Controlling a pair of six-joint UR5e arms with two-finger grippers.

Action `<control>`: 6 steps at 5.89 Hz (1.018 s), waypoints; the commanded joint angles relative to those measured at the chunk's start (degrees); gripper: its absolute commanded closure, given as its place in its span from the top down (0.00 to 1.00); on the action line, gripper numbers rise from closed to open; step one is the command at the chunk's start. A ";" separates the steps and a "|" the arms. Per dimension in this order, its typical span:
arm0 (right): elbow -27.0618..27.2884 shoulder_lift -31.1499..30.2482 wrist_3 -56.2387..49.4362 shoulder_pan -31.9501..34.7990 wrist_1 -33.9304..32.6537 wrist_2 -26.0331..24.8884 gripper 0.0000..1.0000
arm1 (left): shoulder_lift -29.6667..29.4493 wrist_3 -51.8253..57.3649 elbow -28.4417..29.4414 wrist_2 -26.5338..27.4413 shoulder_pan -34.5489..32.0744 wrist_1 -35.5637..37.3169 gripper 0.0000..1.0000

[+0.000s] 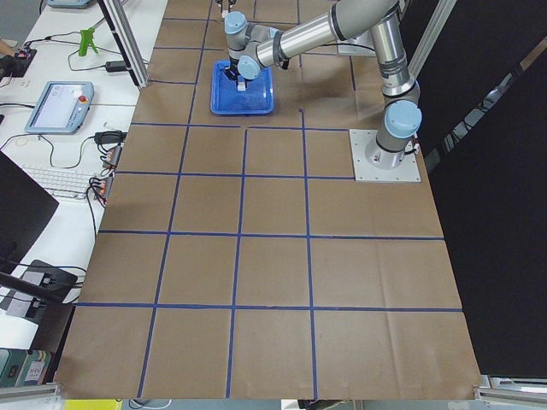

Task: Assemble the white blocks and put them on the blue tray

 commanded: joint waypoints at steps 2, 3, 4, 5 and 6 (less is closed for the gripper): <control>2.03 -5.27 -1.08 5.52 4.41 0.14 0.31 | -0.08 -5.29 -1.24 0.08 -0.36 0.05 0.22; 6.22 -7.28 -0.56 5.88 4.15 0.66 0.31 | -0.08 -5.31 -1.33 0.08 -0.36 0.05 0.24; 10.09 -9.91 -0.29 6.15 3.46 1.02 0.31 | -0.25 -5.48 -1.42 -0.01 -0.36 0.13 0.35; 11.78 -10.46 0.32 7.89 3.27 3.54 0.31 | -0.34 -5.57 -1.42 -0.01 -0.36 0.13 0.67; 12.15 -10.47 2.41 8.69 3.10 4.00 0.31 | -0.25 -5.74 -1.42 0.07 -0.36 0.05 0.92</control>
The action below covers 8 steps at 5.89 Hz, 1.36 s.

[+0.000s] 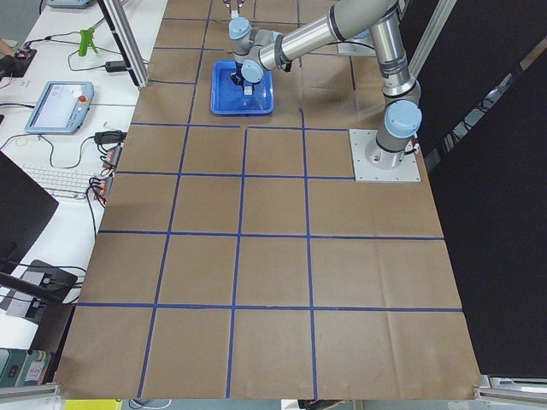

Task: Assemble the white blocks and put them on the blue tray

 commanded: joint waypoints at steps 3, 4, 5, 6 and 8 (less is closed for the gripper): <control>6.96 -1.72 3.08 1.41 -4.21 5.39 0.31 | 5.61 -0.07 1.74 0.15 0.52 -4.42 0.96; 8.73 -1.81 6.66 3.94 -9.29 5.39 0.31 | 9.99 -0.07 2.01 0.06 1.22 -11.07 0.96; 9.79 -1.81 13.31 7.36 -15.00 5.39 0.31 | 15.43 -0.07 2.36 0.06 2.27 -19.05 0.96; 11.54 -1.81 19.99 10.96 -22.10 5.31 0.31 | 19.84 -0.24 3.15 0.06 3.16 -25.31 0.98; 16.26 -1.29 38.54 19.37 -41.62 5.30 0.31 | 25.57 -1.47 6.48 0.23 3.25 -38.84 0.98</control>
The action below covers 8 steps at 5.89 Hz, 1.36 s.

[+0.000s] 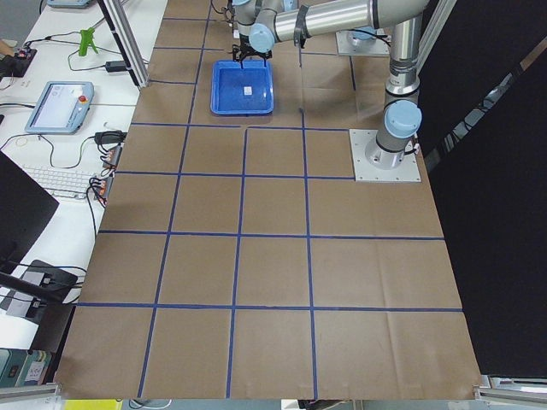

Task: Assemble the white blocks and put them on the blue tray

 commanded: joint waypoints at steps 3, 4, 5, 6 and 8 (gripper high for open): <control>5.83 6.26 28.58 12.83 -32.69 -1.06 0.31 | 8.78 -22.72 2.88 5.01 0.17 -11.65 0.98; 5.92 7.49 28.63 13.55 -32.82 -1.06 0.31 | 10.35 -31.71 2.54 5.04 0.17 -11.13 0.98; 6.01 8.90 28.63 13.82 -33.00 -1.15 0.31 | 11.15 -42.16 1.58 4.96 1.30 -10.96 0.99; 6.44 9.61 28.63 14.52 -33.00 -1.15 0.31 | 11.77 -57.05 1.22 4.87 2.01 -6.25 0.99; 6.98 9.35 28.46 14.88 -33.09 -1.15 0.31 | 11.77 -75.93 0.25 4.96 2.27 2.13 0.99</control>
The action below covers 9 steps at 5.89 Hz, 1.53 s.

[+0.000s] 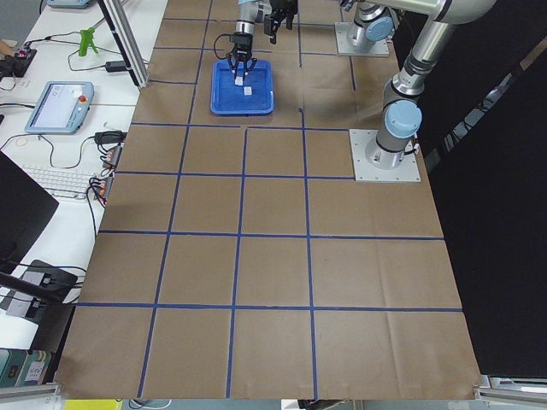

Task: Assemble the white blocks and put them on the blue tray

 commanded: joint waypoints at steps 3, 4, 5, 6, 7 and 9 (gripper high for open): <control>2.33 -0.24 -0.04 0.17 -2.61 0.00 0.31 | 0.88 -11.31 1.06 0.10 4.21 3.35 0.99; 2.34 -0.24 0.05 0.60 -2.71 0.00 0.31 | 1.67 -8.87 1.24 -0.16 7.98 3.35 0.99; 2.34 -0.24 0.14 1.22 -2.79 0.00 0.31 | 1.59 -4.41 1.94 -0.94 12.28 4.30 0.99; 2.34 -0.24 0.14 1.22 -2.71 0.00 0.31 | 1.59 -4.19 0.38 -0.86 12.94 4.40 0.99; 2.43 -0.24 0.14 1.22 -2.71 0.00 0.31 | 1.85 -4.19 0.28 -0.43 12.86 3.88 0.99; 2.96 -0.33 0.14 1.31 -2.88 0.00 0.31 | 1.76 -3.93 3.16 -0.95 12.59 -5.55 0.99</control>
